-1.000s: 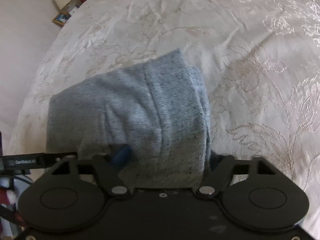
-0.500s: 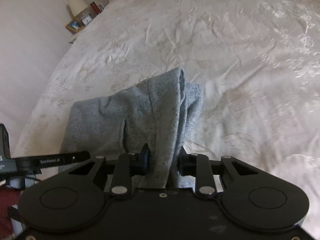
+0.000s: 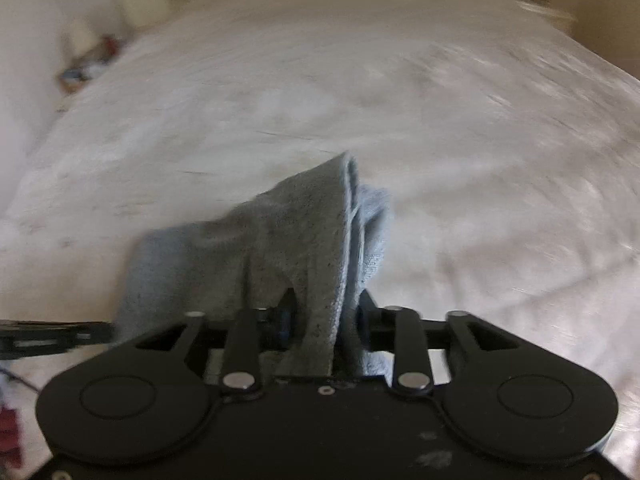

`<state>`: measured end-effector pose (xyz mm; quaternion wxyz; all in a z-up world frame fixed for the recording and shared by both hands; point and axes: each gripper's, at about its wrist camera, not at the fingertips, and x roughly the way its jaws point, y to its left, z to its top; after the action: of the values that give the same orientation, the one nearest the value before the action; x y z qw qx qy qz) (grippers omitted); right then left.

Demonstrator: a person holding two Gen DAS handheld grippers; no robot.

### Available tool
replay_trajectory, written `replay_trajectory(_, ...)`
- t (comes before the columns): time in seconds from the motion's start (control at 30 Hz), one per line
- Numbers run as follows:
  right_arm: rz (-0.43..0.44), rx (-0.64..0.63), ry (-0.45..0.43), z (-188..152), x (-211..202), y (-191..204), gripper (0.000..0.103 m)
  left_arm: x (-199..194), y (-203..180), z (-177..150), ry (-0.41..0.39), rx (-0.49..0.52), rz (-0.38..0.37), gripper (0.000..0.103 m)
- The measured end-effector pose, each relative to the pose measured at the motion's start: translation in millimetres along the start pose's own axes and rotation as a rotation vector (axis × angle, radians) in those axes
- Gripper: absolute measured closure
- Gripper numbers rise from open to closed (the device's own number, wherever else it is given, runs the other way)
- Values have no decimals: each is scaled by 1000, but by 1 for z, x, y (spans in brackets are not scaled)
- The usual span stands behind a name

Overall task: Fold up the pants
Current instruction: 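Release the right gripper and pull both tools back from the stack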

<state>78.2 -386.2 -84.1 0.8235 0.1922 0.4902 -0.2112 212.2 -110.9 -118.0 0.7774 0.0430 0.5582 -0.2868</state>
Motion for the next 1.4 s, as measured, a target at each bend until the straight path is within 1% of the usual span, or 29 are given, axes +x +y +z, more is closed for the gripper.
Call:
replay_trajectory(0.03, -70, 24, 19, 0, 5, -9, 60, 0, -1, -2, 4, -4, 22, 86)
replay_trajectory(0.07, -126, 44, 15, -2, 4, -16, 60, -3, -2, -6, 5, -16, 24, 86)
replay_trajectory(0.1, -128, 58, -14, -6, -2, -21, 60, -7, -3, -9, -1, -23, 18, 86)
replay_trajectory(0.13, -103, 62, -47, -9, -11, -22, 60, -13, -6, -13, -7, -12, 17, 86)
replay_trajectory(0.17, -73, 53, -79, -13, -19, -19, 64, -18, -8, -16, -13, 5, 19, 86)
replay_trajectory(0.2, -35, 26, -105, -19, -27, -13, 70, -22, -15, -21, -20, 28, 18, 86)
replay_trajectory(0.27, 19, -50, -116, -30, -33, 4, 80, -26, -26, -29, -20, 61, 13, 86)
replay_trajectory(0.33, 55, -125, -90, -43, -26, 23, 81, -18, -30, -37, 11, 68, 20, 86)
replay_trajectory(0.4, 66, -160, -26, -58, -7, 34, 81, -6, -26, -49, 61, 48, 43, 86)
replay_trajectory(0.47, 28, -206, 26, -71, 15, 40, 83, 9, -19, -58, 121, 30, 70, 86)
replay_trajectory(0.5, 12, -221, 35, -75, 20, 42, 86, 16, -15, -62, 142, 33, 75, 86)
replay_trajectory(0.6, 29, -200, 26, -64, 15, 43, 85, 14, -15, -61, 137, 57, 76, 86)
replay_trajectory(0.63, 41, -194, 7, -58, 9, 44, 85, 10, -17, -58, 134, 58, 78, 86)
replay_trajectory(0.67, 48, -192, -23, -54, 3, 43, 85, 3, -19, -54, 116, 56, 75, 86)
replay_trajectory(0.73, 55, -185, -97, -40, -8, 40, 85, -11, -24, -42, 53, 58, 65, 86)
replay_trajectory(0.8, 51, -162, -145, -22, -8, 36, 85, -18, -30, -24, -2, 66, 66, 86)
replay_trajectory(0.83, 49, -152, -149, -14, -4, 35, 85, -17, -32, -15, -18, 65, 62, 86)
replay_trajectory(0.93, 20, -142, -134, 11, 21, 31, 84, -6, -37, 13, -37, 47, 59, 86)
replay_trajectory(1.0, 2, -139, -95, 19, 42, 28, 84, 7, -38, 25, -44, 31, 68, 86)
replay_trajectory(1.03, -8, -131, -71, 23, 54, 27, 84, 16, -38, 32, -36, 17, 75, 86)
replay_trajectory(1.1, -21, -119, -25, 26, 74, 19, 84, 31, -32, 35, -9, -10, 84, 86)
replay_trajectory(1.13, -24, -113, -13, 23, 83, 14, 84, 38, -29, 36, 7, -21, 90, 86)
replay_trajectory(1.2, -29, -105, -3, 21, 88, 13, 82, 50, -29, 37, 31, -18, 105, 86)
replay_trajectory(1.27, -31, -99, -5, 18, 89, 12, 81, 55, -31, 37, 36, 1, 119, 86)
replay_trajectory(1.33, -32, -96, -11, 16, 87, 11, 81, 52, -31, 34, 31, 13, 124, 86)
replay_trajectory(1.4, -31, -86, -24, 14, 80, 11, 81, 42, -32, 31, 8, 17, 121, 86)
